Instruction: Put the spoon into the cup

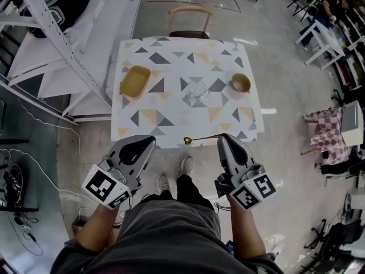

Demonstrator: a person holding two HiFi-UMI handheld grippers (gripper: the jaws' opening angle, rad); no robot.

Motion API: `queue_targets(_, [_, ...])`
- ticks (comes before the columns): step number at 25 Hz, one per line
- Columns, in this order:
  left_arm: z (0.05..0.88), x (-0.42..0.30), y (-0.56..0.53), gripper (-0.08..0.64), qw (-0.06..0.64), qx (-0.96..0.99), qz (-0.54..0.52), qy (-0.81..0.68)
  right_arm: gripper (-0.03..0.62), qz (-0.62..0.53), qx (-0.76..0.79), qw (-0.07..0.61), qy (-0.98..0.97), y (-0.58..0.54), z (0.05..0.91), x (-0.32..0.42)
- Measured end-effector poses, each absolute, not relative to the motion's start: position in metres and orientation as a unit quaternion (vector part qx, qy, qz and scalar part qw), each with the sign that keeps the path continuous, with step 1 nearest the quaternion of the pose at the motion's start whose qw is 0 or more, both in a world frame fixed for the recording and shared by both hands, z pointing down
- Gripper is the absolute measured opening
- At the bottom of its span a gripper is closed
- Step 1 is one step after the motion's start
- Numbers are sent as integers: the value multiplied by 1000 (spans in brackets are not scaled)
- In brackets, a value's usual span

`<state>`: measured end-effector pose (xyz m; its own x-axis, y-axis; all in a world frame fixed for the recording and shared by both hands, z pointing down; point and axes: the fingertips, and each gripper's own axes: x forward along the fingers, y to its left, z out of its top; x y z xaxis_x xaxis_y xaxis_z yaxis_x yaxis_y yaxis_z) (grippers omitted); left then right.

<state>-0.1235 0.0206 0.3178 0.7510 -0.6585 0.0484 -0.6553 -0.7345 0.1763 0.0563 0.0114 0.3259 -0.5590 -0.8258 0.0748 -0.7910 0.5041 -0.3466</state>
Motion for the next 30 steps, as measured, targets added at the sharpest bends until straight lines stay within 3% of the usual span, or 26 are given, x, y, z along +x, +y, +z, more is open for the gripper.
queue_targets(30, [346,-73,-120,14,121,899,28,-420,23,-210,-402,29,891,-165,363,101])
